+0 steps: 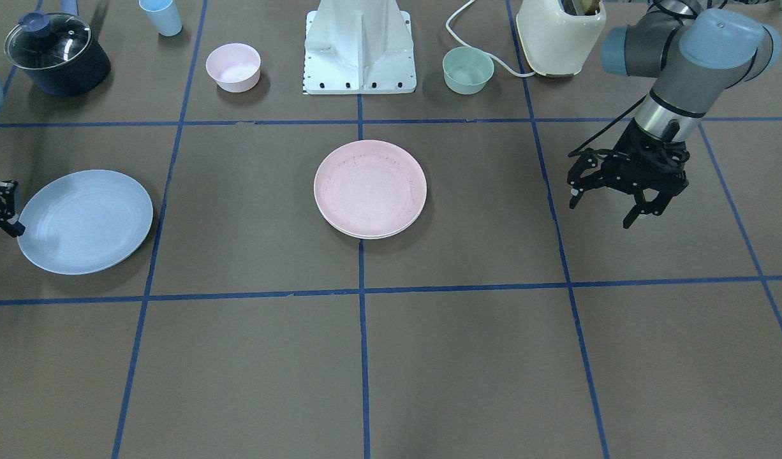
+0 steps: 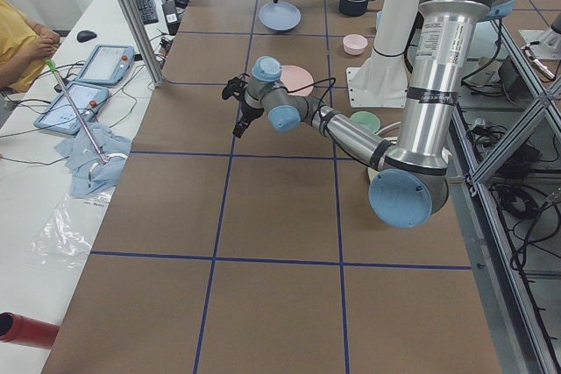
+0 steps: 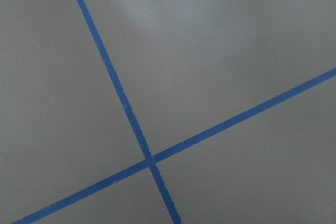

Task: Stack three plates with pink and blue
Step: 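Carry the light blue plate onto the pink plate with the right gripper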

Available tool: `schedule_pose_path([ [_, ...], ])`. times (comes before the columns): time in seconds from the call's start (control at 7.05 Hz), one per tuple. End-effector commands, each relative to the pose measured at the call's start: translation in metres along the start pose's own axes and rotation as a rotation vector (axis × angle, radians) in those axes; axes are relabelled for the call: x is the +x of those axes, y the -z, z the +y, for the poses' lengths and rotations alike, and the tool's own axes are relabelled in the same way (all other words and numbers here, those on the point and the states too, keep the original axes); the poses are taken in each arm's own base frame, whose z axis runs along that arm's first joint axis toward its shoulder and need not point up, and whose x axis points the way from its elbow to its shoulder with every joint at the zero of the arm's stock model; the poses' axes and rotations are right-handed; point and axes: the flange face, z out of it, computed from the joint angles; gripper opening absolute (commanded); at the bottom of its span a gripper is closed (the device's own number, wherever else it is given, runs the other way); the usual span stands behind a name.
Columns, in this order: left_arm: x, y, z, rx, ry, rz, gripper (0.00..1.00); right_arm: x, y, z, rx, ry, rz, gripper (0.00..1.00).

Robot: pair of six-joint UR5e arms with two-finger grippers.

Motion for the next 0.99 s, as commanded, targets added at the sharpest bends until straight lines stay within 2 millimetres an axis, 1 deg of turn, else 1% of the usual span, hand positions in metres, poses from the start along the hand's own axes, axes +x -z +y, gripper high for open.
schedule_pose_path([
  [0.0,-0.033,0.027,0.002,-0.018,-0.03,0.03,1.0,-0.077,0.029,-0.081,0.017,-0.117,-0.027,0.0],
  [0.14,-0.06,0.04,0.006,-0.017,-0.088,0.015,1.0,-0.125,0.034,-0.106,0.027,-0.186,-0.064,0.0],
  [0.28,-0.097,0.055,0.009,-0.026,-0.135,-0.027,1.0,-0.179,0.024,-0.114,0.024,-0.209,-0.123,0.0],
  [0.43,-0.148,0.084,0.006,-0.041,-0.137,-0.059,1.0,-0.241,0.008,-0.12,0.028,-0.246,-0.169,0.0],
  [0.57,-0.203,0.11,0.026,-0.061,-0.166,-0.077,1.0,-0.301,-0.005,-0.123,0.029,-0.313,-0.162,0.0],
  [0.71,-0.257,0.133,0.045,-0.059,-0.201,-0.13,1.0,-0.366,-0.015,-0.1,0.023,-0.304,-0.114,0.0],
  [0.85,-0.263,0.136,0.05,-0.062,-0.201,-0.135,1.0,-0.413,-0.032,-0.06,0.029,-0.307,-0.07,0.0],
])
